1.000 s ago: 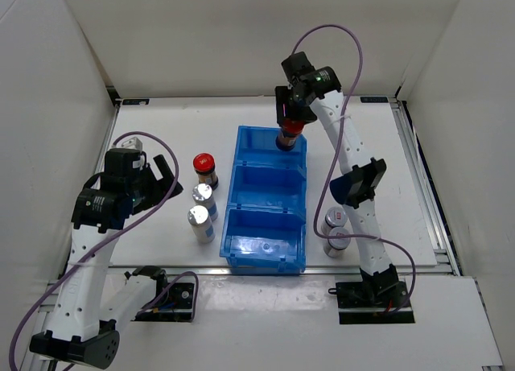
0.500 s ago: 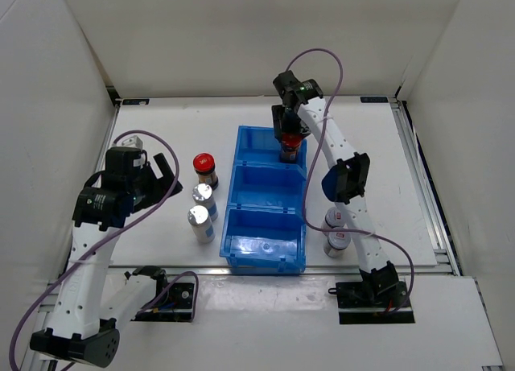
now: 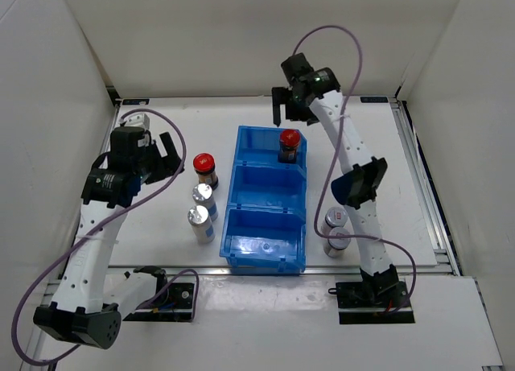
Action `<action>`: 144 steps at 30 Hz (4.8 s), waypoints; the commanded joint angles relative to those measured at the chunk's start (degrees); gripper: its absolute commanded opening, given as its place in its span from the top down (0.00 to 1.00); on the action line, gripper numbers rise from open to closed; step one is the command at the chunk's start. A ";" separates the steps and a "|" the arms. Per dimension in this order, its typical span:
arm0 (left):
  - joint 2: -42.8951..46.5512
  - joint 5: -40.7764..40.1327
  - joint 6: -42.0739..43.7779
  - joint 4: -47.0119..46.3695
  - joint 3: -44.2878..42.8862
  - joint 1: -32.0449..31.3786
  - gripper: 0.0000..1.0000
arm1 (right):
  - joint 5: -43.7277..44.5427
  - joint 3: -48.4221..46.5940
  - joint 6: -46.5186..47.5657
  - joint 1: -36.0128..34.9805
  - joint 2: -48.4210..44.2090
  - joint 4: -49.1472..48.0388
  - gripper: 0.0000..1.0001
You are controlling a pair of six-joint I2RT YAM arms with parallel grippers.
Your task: Organize the condiment bottles
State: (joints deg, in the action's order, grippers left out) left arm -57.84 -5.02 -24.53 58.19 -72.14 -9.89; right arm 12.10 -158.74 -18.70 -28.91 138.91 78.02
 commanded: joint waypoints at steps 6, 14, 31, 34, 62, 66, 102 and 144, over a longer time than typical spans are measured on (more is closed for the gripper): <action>-8.76 9.67 11.96 -22.42 -2.29 -3.98 0.01 | -4.44 0.87 -0.46 1.39 -19.55 15.50 0.00; -30.56 4.41 16.36 -19.97 -14.60 -8.57 0.01 | -8.49 14.50 -0.46 6.66 -29.83 14.98 0.00; -34.44 -1.92 7.31 -13.55 -9.69 -9.09 0.01 | -12.02 36.73 0.68 11.59 -41.43 13.39 0.00; -33.83 -1.93 6.26 -13.54 -7.23 -9.62 0.01 | -11.31 39.20 0.68 11.59 -42.93 12.86 0.00; -39.61 -17.30 14.41 -12.07 -33.04 -14.36 0.89 | -7.70 37.18 1.21 12.12 -39.16 12.33 0.00; -43.22 -16.60 18.64 -11.52 -43.51 -19.80 0.89 | -7.70 35.17 1.21 12.12 -38.01 12.33 0.00; -54.05 -11.57 12.66 -13.99 -43.88 -24.30 0.00 | -7.78 43.68 1.20 12.12 -41.87 11.64 0.00; 7.13 -16.53 -0.26 -13.63 19.68 -19.03 0.00 | -0.77 99.50 -3.10 5.62 -54.62 -25.11 0.46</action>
State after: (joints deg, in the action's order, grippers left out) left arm -51.20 -24.21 -27.35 47.75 -52.56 -29.06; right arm 7.66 -59.29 -21.71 -22.35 85.52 54.92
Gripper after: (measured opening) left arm 0.998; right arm 0.630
